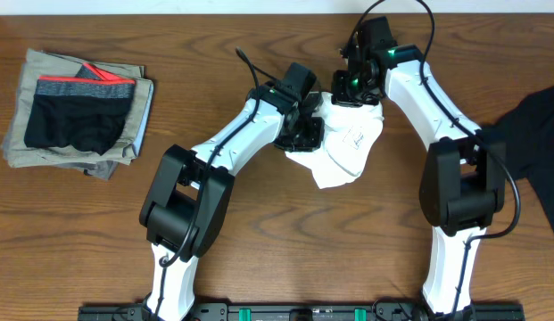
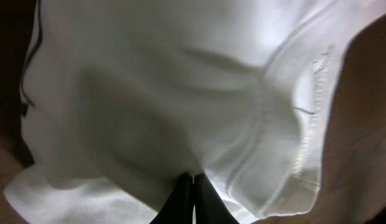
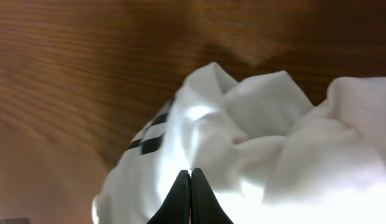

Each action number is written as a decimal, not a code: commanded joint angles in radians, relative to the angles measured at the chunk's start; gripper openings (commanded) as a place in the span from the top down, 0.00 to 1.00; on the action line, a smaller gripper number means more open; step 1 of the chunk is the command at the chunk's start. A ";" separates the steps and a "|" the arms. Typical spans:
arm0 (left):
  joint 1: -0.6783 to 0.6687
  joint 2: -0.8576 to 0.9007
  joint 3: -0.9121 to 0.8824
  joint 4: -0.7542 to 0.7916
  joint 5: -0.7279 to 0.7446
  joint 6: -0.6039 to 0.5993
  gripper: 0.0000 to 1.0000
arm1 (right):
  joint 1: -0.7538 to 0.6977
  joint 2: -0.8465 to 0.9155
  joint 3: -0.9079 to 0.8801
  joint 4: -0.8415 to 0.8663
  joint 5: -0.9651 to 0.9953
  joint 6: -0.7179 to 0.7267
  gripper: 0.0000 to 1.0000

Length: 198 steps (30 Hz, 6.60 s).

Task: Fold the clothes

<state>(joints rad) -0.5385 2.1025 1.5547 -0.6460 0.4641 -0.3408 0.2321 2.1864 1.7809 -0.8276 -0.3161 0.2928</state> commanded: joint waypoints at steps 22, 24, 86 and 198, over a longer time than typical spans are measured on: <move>0.005 -0.010 -0.105 -0.034 -0.012 0.008 0.94 | -0.085 0.117 0.008 0.061 0.095 0.002 0.99; 0.005 -0.014 -0.104 -0.033 -0.016 0.014 0.93 | -0.091 0.116 0.024 0.061 0.095 0.001 0.99; -0.048 -0.061 -0.309 0.452 -0.032 -0.563 0.02 | -0.253 0.114 0.837 -0.690 0.080 -0.172 0.27; 0.669 -0.008 0.525 -0.550 -0.623 0.864 0.94 | -0.258 0.114 0.837 -0.788 0.129 -0.167 0.28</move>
<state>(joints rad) 0.1173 2.1262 2.0396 -1.1965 -0.1284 0.4915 -0.0174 2.2974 2.6003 -1.6119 -0.1894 0.1181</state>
